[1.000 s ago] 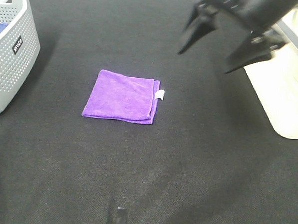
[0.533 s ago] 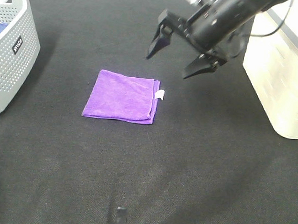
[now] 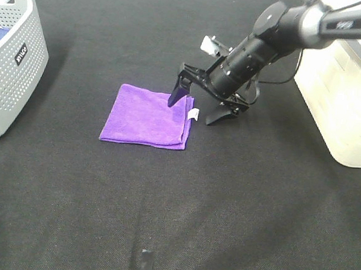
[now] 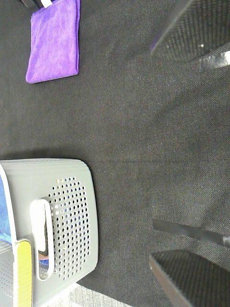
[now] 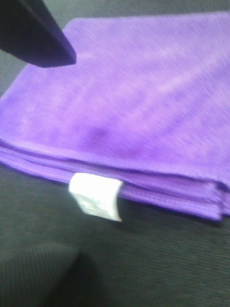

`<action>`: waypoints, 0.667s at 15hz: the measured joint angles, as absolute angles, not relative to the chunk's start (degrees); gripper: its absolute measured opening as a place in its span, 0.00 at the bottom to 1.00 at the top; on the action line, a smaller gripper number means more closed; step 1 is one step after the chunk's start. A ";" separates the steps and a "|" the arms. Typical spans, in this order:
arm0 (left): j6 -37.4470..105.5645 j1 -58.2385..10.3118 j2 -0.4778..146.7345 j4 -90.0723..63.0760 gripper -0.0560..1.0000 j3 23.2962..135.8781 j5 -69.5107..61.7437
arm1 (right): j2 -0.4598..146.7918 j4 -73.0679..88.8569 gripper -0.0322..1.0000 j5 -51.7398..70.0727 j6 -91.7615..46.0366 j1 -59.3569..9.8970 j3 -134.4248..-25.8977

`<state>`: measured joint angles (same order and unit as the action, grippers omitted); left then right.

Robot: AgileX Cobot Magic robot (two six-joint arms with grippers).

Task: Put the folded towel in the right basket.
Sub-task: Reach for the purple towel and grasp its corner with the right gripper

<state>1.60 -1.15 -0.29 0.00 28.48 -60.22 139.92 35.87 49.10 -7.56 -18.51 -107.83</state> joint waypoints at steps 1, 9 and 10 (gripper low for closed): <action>1.60 -1.15 -0.29 0.00 0.99 28.48 -60.22 | 140.83 36.44 0.94 49.05 -7.56 -18.51 -109.03; 1.60 -1.15 -0.29 0.00 0.99 28.48 -60.22 | 143.30 38.16 0.93 47.38 -6.36 -20.74 -110.70; 1.60 -1.15 -0.29 0.00 0.99 28.48 -60.22 | 144.21 38.22 0.92 44.52 -6.36 -23.61 -111.44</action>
<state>1.60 -1.15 -0.29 0.00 28.48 -60.22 144.21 38.22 44.52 -6.36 -23.61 -111.44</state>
